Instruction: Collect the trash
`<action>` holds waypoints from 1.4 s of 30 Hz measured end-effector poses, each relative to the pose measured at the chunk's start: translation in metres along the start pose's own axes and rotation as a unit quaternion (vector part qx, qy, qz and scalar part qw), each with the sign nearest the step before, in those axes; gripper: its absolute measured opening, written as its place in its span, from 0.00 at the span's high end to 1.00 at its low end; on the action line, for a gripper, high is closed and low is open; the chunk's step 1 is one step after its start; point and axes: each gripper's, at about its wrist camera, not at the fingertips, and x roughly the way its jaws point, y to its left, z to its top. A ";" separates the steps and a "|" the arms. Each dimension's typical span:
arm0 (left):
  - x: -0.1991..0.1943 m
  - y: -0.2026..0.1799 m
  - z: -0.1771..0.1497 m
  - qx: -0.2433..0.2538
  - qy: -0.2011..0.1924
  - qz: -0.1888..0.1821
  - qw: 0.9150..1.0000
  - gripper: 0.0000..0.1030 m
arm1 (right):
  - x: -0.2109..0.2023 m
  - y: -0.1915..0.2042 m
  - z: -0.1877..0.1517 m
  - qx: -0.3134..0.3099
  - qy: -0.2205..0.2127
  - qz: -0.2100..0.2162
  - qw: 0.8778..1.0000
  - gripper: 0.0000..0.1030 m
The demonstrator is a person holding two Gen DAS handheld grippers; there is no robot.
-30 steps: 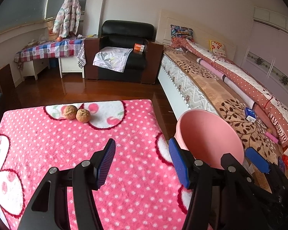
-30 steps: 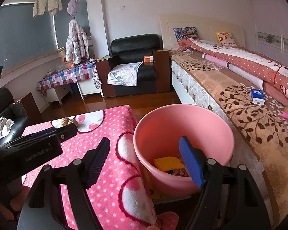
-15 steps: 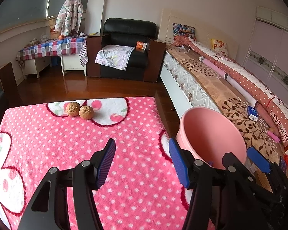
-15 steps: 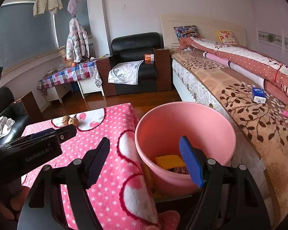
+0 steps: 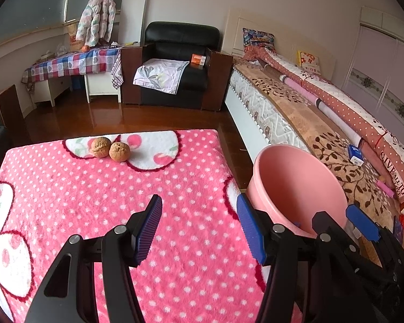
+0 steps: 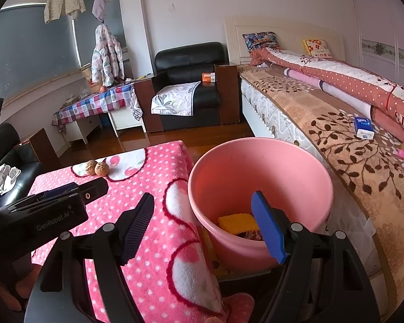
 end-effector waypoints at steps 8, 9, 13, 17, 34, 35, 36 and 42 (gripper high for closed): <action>0.002 0.000 -0.001 0.000 0.003 0.000 1.000 0.45 | 0.002 -0.001 0.000 0.002 0.005 0.002 1.000 0.27; 0.002 0.000 -0.002 0.000 0.004 0.000 1.000 0.45 | 0.002 -0.001 0.000 0.002 0.005 0.002 1.000 0.27; 0.003 0.000 -0.002 0.000 0.005 0.000 1.000 0.45 | 0.002 -0.001 0.000 0.003 0.005 0.002 1.000 0.27; 0.004 0.000 -0.003 0.001 0.006 0.000 1.000 0.45 | 0.002 -0.001 0.000 0.003 0.005 0.002 1.000 0.27; 0.010 0.004 -0.009 -0.001 0.018 0.004 1.000 0.45 | 0.004 -0.002 -0.003 0.003 0.008 0.003 1.000 0.27; 0.010 0.003 -0.009 -0.001 0.017 0.004 1.000 0.45 | 0.004 -0.002 -0.002 0.003 0.008 0.003 1.000 0.27; 0.010 0.003 -0.009 -0.001 0.017 0.004 1.000 0.45 | 0.004 -0.002 -0.003 0.003 0.008 0.003 1.000 0.27; 0.010 0.004 -0.009 -0.002 0.017 0.004 1.000 0.45 | 0.005 0.000 -0.008 0.001 0.011 0.004 1.000 0.27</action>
